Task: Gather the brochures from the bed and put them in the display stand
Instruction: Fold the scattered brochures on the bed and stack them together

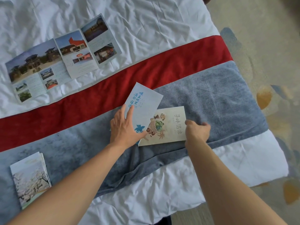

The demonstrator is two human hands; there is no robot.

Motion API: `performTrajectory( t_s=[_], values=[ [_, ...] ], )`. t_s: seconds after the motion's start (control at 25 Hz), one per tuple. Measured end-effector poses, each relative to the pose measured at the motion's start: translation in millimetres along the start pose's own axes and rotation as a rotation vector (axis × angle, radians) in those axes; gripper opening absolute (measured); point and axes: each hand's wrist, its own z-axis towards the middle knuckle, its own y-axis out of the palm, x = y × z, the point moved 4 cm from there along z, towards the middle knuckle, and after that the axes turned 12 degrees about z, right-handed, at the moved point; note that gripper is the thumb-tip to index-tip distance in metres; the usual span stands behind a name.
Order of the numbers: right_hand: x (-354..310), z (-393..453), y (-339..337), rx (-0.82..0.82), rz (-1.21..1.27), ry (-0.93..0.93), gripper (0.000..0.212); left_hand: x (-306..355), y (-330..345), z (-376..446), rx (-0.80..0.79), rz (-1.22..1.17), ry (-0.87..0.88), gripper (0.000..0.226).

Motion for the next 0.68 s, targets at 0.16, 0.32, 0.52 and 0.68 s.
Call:
performTrajectory(
  t_s=[0.16,0.32,0.52,0.68],
  values=[
    [33.8,-19.1,-2.1,0.025,-0.003,0.316,0.067,1.4,2.3,0.4,-0.01,-0.004,-0.001,0.119],
    [42.0,-28.3,9.1,-0.051,0.176,0.468,0.041,3.9,3.7,-0.3,-0.019,-0.022,-0.013,0.12],
    [43.6,-38.5,21.2,-0.182,0.353,0.477,0.015,6.7,3.6,-2.4,-0.02,-0.048,-0.013,0.121],
    [53.4,-55.0,40.1,-0.388,0.268,0.379,0.028,9.0,4.7,-3.4,-0.026,-0.085,-0.019,0.122]
  ],
)
